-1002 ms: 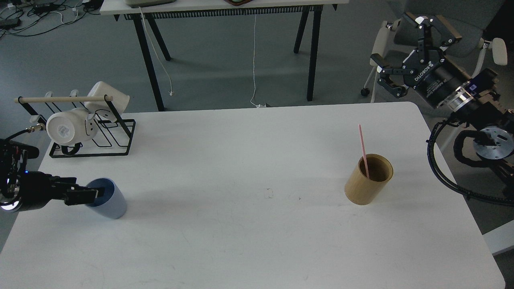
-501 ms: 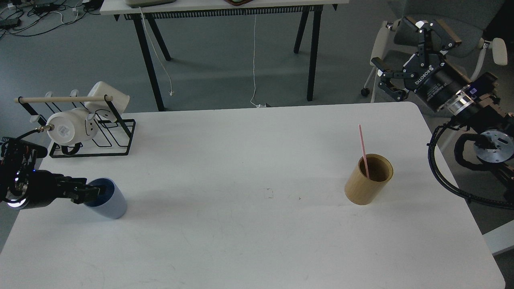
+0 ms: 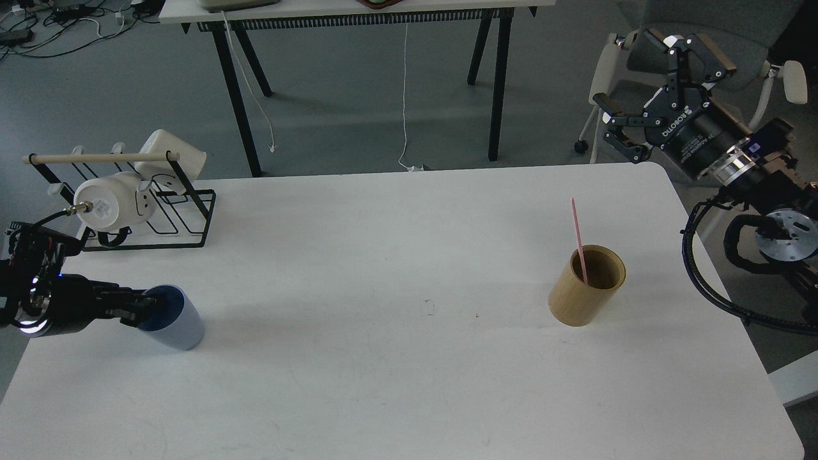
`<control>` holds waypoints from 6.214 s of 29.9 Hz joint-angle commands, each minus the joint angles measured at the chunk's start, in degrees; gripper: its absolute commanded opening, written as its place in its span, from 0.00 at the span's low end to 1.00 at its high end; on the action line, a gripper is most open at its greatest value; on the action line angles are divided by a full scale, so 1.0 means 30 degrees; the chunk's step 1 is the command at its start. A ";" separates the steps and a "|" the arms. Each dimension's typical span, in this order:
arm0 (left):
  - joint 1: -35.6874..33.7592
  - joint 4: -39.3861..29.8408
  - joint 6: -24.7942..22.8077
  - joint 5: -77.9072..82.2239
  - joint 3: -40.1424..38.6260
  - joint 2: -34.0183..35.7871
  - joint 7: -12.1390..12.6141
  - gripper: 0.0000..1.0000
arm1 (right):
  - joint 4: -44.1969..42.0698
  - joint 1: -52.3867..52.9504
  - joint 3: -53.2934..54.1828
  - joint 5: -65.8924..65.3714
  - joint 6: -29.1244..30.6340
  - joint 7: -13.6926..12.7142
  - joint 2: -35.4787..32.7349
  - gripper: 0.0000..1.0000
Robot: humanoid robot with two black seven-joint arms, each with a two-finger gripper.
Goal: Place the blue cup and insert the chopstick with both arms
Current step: 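Lower the left gripper to the blue cup and grasp it, then carry the blue cup with the left gripper toward the tan cup, then set the blue cup down and open the left gripper, then withdraw the left arm and reach the right gripper to the pink straw, then grasp the pink straw in the tan cup with the right gripper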
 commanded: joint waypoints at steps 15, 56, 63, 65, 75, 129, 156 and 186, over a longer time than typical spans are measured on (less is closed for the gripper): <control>-0.3107 -0.4425 0.0374 -0.0173 -0.0029 0.1072 -0.0001 0.00 | -0.0207 -0.0266 0.0569 0.0000 0.0000 -0.0001 -0.0407 0.99; -1.4334 0.8138 -0.1139 0.2499 1.1426 -1.8528 -0.0001 0.00 | -0.4602 -0.1320 0.2738 0.0381 0.0000 0.0321 -0.3280 0.99; -1.4041 0.8168 -0.1139 0.2499 1.1368 -1.8528 -0.0001 0.01 | -0.4544 -0.1320 0.2767 0.0381 0.0000 0.0321 -0.3221 0.99; -1.4011 0.8168 -0.1139 0.2499 1.1339 -1.8528 -0.0001 0.02 | -0.4544 -0.1349 0.2738 0.0381 0.0000 0.0321 -0.3221 0.99; -1.3982 0.8168 -0.1139 0.2499 1.1280 -1.8528 -0.0001 0.18 | -0.4485 -0.1496 0.2767 0.0469 0.0000 0.0292 -0.3251 0.99; -0.3904 0.0375 -0.1139 -2.5720 -0.4804 -0.9066 -0.0001 0.99 | 0.5888 -0.1846 -0.2272 -2.9150 -0.6371 0.2857 -0.5099 0.99; -0.3259 0.0492 -0.1139 -2.5720 -0.4775 -0.9417 -0.0001 0.99 | 0.1872 -0.2112 -0.2389 -3.0554 -0.6492 0.2857 -0.1376 0.72; -0.3142 0.0668 -0.1139 -2.5750 -0.4716 -0.9798 -0.0001 0.99 | 0.1403 -0.0031 -0.4440 -3.2900 -0.6433 0.2857 -0.1492 0.17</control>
